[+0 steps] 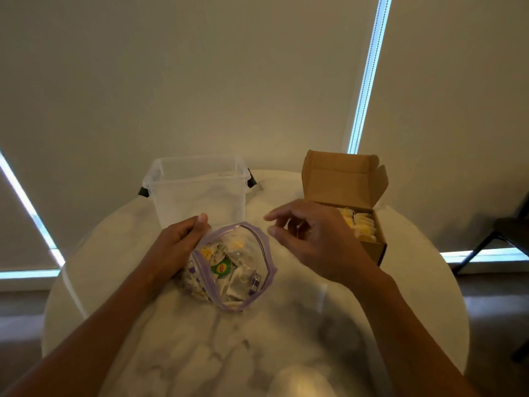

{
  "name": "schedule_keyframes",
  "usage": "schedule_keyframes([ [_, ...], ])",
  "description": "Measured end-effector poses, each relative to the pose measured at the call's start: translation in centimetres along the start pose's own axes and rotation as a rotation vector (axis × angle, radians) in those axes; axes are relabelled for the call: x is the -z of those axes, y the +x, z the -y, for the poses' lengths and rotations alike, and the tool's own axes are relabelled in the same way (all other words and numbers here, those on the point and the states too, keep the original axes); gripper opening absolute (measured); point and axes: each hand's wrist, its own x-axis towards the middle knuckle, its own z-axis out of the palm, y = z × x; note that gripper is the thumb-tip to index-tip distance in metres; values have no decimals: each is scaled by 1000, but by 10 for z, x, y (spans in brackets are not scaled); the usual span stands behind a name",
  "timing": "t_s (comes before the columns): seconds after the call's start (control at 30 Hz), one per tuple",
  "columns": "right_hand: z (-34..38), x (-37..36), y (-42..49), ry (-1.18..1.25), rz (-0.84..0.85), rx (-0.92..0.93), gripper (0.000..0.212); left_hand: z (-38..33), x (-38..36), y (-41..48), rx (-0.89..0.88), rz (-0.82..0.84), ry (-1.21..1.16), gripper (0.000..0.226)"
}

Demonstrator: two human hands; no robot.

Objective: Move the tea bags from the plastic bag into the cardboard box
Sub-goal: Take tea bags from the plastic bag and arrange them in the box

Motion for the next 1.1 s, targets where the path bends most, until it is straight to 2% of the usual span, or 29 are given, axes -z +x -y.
schedule_keyframes([
  [0.17,23,-40,0,5,210,112,27,2,3,-1,-26,22,-31,73],
  [0.27,31,-65,6,-129,227,225,31,1,3,0,-55,40,-46,72],
  [0.37,41,-85,14,-357,331,287,37,0,3,0,-98,47,-23,67],
  [0.5,41,-100,18,-419,247,278,25,0,3,0,-79,39,-52,64],
  [0.6,32,-107,21,-496,185,368,24,1,4,2,-80,35,-32,64],
  [0.67,30,-92,21,-343,121,313,21,1,4,1,-73,35,-33,64],
  [0.83,15,-38,7,199,158,24,16,0,4,1,-19,33,-30,69],
  [1.0,6,-2,1,439,2,-147,17,1,1,4,20,22,-39,69],
  [1.1,-6,12,2,492,-126,-185,18,4,2,5,27,11,-46,70],
])
